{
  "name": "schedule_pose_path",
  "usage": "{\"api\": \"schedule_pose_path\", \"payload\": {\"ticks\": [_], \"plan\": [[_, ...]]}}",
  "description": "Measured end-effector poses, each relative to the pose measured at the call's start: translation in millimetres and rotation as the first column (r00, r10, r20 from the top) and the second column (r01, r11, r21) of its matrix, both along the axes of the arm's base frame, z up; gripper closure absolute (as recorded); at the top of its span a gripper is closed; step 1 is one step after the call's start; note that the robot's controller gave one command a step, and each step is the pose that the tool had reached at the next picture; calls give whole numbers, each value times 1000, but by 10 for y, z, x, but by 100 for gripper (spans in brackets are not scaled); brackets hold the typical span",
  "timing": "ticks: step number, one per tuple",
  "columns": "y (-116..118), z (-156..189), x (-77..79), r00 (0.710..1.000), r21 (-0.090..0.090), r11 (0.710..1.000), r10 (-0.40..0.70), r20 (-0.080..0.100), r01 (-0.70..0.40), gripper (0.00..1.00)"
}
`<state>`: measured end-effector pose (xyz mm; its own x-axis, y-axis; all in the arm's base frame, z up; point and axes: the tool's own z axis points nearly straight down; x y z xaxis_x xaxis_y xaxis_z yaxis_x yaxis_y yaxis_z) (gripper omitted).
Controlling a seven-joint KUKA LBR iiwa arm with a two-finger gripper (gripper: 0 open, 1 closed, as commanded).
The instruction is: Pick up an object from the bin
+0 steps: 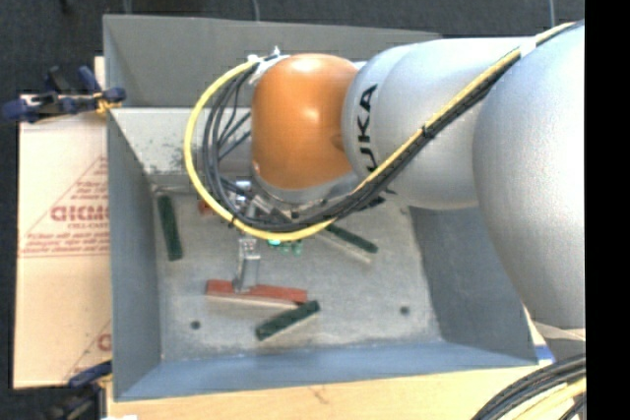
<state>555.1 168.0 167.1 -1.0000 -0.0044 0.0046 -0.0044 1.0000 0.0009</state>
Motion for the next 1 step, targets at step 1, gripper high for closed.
{"api": "schedule_pose_path", "payload": {"ticks": [1], "plan": [[-7,42,20,1000,1,1000,-3,8,3,0]]}}
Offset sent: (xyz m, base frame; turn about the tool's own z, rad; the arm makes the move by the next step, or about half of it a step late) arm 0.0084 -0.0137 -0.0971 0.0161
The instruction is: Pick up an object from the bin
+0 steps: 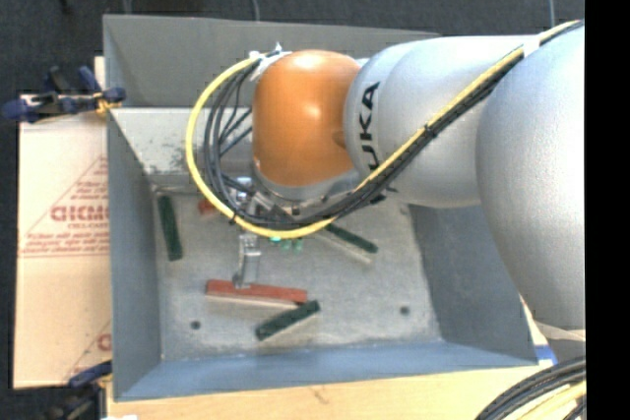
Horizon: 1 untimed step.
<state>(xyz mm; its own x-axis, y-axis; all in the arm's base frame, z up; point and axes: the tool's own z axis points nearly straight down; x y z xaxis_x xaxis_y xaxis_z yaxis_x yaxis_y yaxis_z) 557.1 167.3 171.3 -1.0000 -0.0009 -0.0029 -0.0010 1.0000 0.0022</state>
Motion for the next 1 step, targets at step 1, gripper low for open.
{"api": "schedule_pose_path", "payload": {"ticks": [1], "plan": [[-125,-991,77,1000,0,1000,-15,-2,15,100]]}}
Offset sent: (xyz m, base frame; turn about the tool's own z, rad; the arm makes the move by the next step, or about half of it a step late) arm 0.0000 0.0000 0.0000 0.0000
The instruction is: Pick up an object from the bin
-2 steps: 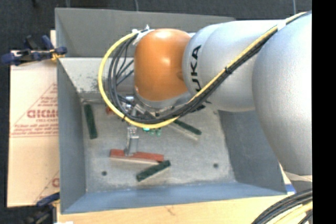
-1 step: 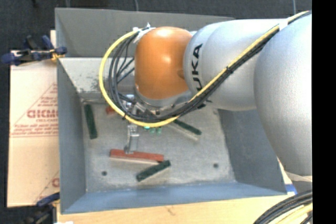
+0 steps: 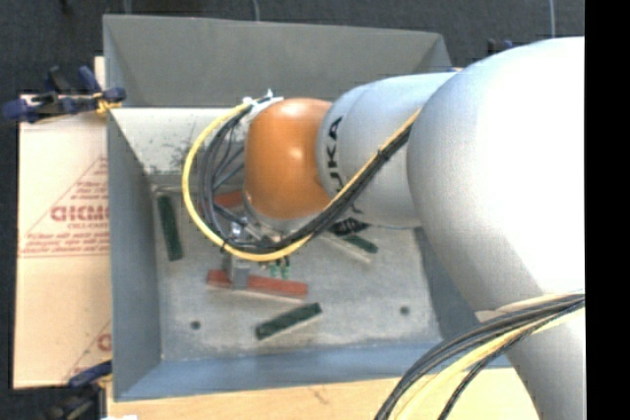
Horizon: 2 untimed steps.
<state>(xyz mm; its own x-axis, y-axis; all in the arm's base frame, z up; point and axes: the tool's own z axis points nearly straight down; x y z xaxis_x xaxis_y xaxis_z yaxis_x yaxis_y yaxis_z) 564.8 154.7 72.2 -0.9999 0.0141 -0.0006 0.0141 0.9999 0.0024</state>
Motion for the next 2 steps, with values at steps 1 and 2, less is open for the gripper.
{"api": "schedule_pose_path", "payload": {"ticks": [1,2], "plan": [[0,0,0,1000,0,1000,0,0,0,100],[-145,493,-119,952,-3,952,307,6,-307,0]]}}
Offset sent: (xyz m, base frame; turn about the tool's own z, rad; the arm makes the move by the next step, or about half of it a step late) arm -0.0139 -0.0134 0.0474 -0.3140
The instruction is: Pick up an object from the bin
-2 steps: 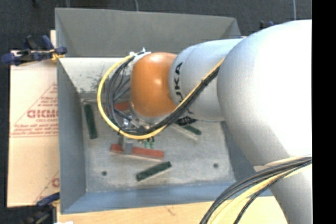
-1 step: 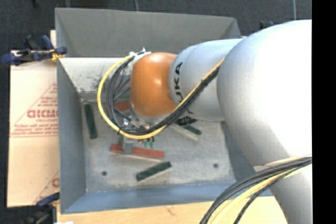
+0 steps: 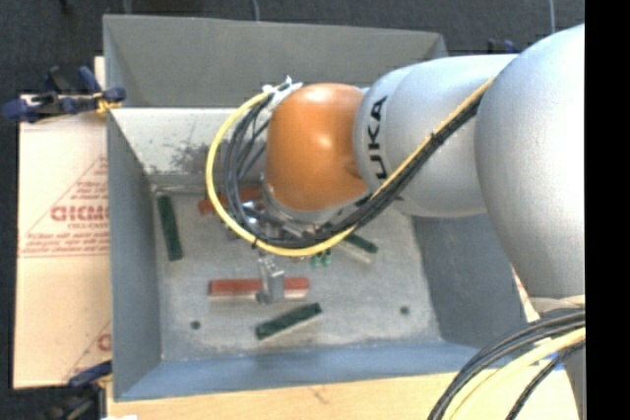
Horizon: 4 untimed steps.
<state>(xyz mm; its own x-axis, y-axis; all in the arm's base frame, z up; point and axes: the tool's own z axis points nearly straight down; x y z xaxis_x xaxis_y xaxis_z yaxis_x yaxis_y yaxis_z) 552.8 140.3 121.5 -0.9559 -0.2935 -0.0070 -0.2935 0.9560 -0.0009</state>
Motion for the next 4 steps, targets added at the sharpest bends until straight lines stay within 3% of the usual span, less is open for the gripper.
{"api": "schedule_pose_path", "payload": {"ticks": [1,2,3,4], "plan": [[7,-12,-8,1000,1,1000,-2,-3,2,0],[15,-510,-174,999,2,999,50,-5,-50,100],[15,-509,-174,999,2,999,49,-5,-49,100],[-120,1030,29,998,-1,998,59,-1,-59,100]]}}
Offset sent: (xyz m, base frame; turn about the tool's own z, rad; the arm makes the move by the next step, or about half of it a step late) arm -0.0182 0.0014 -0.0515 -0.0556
